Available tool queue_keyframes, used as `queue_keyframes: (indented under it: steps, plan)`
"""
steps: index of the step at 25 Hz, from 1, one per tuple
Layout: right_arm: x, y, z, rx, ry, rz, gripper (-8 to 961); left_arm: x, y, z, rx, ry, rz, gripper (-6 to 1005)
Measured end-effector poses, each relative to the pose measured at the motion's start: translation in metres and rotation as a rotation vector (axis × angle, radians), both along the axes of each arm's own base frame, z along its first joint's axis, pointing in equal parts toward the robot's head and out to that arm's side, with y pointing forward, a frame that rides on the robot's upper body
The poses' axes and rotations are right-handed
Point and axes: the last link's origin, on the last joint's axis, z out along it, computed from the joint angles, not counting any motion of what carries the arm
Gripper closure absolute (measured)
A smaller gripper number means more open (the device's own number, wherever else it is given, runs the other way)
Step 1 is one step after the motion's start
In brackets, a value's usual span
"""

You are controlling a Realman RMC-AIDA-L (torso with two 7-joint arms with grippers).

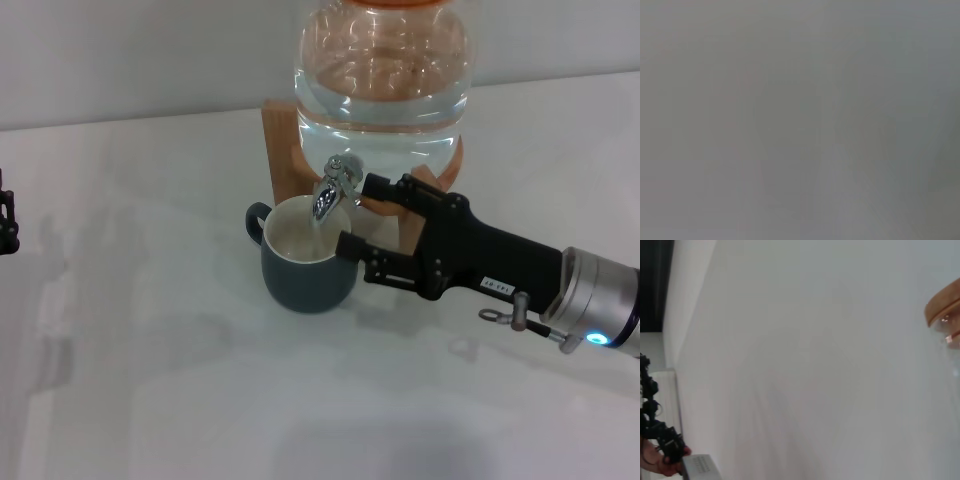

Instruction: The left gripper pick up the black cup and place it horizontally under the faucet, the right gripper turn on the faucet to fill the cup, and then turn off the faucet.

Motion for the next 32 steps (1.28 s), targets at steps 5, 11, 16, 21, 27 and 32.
queue_keyframes:
  steps: [5, 11, 16, 21, 27, 32]
  plan:
    - [0.006, -0.001, 0.010, 0.045, -0.004, 0.005, 98, -0.002, 0.000, -0.001, -0.009, 0.004, 0.008, 608]
    - [0.009, -0.010, 0.017, 0.063, 0.023, 0.029, 98, -0.002, 0.002, 0.000, -0.014, 0.012, 0.012, 608]
    - [0.008, -0.017, 0.016, 0.042, 0.034, 0.054, 98, -0.002, 0.005, -0.002, -0.029, 0.014, 0.018, 608]
    - [0.007, -0.021, 0.011, 0.008, 0.026, 0.069, 98, -0.001, 0.006, -0.003, -0.032, 0.014, 0.019, 608]
    - [0.004, -0.024, 0.005, -0.035, 0.012, 0.088, 98, -0.002, 0.005, -0.004, -0.037, 0.014, 0.023, 608]
    - [0.000, -0.023, 0.000, -0.069, 0.006, 0.104, 98, -0.001, 0.007, -0.004, -0.042, 0.016, 0.024, 608]
